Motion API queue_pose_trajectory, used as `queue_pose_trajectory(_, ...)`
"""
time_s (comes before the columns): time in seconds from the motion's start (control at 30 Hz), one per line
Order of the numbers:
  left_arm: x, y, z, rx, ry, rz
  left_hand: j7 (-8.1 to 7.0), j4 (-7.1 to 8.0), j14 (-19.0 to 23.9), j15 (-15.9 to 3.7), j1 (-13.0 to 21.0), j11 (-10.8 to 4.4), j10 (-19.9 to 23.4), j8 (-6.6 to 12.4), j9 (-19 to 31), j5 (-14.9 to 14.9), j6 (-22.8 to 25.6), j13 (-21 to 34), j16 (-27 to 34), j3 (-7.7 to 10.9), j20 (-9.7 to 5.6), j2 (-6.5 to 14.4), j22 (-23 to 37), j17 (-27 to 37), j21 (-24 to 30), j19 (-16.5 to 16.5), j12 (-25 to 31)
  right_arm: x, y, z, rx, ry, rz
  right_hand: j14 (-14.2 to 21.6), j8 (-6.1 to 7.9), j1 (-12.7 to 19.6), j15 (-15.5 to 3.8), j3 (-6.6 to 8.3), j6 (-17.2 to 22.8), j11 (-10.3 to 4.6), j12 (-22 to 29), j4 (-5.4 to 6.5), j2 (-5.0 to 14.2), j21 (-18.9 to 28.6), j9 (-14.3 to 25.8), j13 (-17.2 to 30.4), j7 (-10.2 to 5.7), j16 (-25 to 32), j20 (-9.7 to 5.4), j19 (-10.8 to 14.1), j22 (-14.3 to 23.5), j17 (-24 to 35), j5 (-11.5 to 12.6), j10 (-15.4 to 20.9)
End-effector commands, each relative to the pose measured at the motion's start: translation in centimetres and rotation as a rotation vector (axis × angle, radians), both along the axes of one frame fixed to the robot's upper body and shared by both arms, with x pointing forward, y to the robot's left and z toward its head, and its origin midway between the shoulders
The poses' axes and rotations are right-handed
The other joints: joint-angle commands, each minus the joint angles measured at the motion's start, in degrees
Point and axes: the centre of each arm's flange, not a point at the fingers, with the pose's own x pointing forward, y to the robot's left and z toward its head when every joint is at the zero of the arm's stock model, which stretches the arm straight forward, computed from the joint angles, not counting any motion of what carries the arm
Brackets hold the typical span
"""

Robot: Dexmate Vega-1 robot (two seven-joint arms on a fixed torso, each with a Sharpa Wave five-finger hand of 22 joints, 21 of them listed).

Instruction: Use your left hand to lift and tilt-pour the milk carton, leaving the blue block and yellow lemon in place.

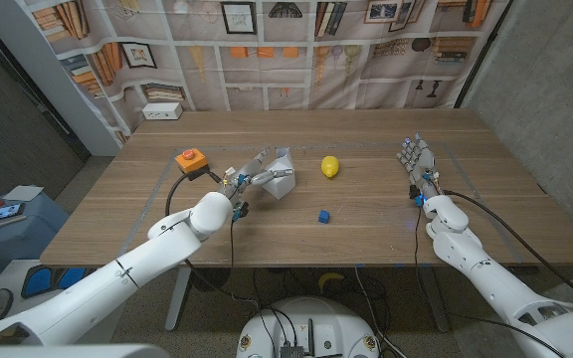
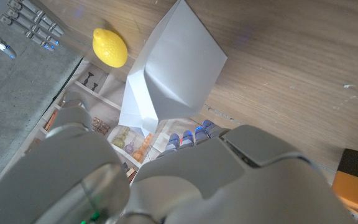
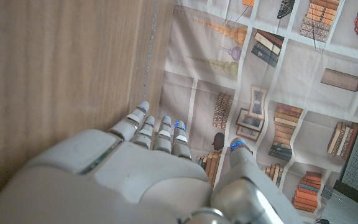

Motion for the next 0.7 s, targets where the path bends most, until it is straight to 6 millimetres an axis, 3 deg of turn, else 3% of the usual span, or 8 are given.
queue_pose_trajectory(0.03, -1.1, 1.6, 0.8, -0.090, -0.061, -0.033, -0.23, 0.31, -5.8, 0.07, -0.8, -0.36, -7.0, 0.22, 0.1, 0.1, -3.8, 0.1, 0.7, -0.06, -1.75, 0.1, 0.1, 0.1, 0.6, -1.7, 0.6, -0.8, 0.1, 0.4, -0.025, -0.006, -0.011, -0.1, 0.12, 0.0, -0.20, 0.34, 0.5, 0.04, 0.3, 0.08, 1.83, 0.3, 0.2, 0.1, -0.21, 0.1, -0.44, 0.4, 0.2, 0.2, -0.3, 0.2)
queue_pose_trajectory(0.5, -1.1, 4.3, 0.8, -0.245, -0.128, -0.064, -0.60, 0.45, -2.8, -0.70, -2.2, -1.32, -3.7, 0.71, 0.0, 0.3, -0.4, 0.0, 1.4, 0.17, -2.12, 1.4, 0.1, 0.0, 1.6, 1.4, 1.6, -2.0, 0.8, 2.2, -0.086, -0.019, -0.015, -0.1, 0.10, 0.1, -2.13, 0.42, 0.5, 0.06, 0.4, -0.11, 1.66, 0.2, 0.1, 0.1, 0.17, 0.1, -2.35, 0.3, 0.2, 0.2, -0.3, 0.4)
queue_pose_trajectory(0.7, -0.2, 5.4, 0.9, -0.299, -0.126, -0.109, -0.78, 0.53, -2.3, -0.78, -2.6, -1.55, -3.0, 0.77, 0.0, 0.3, 0.4, 0.0, 1.4, 0.21, -2.18, 1.8, 0.1, 0.0, 1.6, 1.7, 1.8, -2.1, 1.1, 2.7, -0.095, -0.022, 0.002, -0.3, -0.23, 0.0, -2.27, 0.33, -0.3, 0.07, 0.2, -0.10, 1.48, -0.1, 0.1, 0.0, 1.29, 0.0, -3.22, -0.5, 0.2, 0.1, -0.3, 0.2)
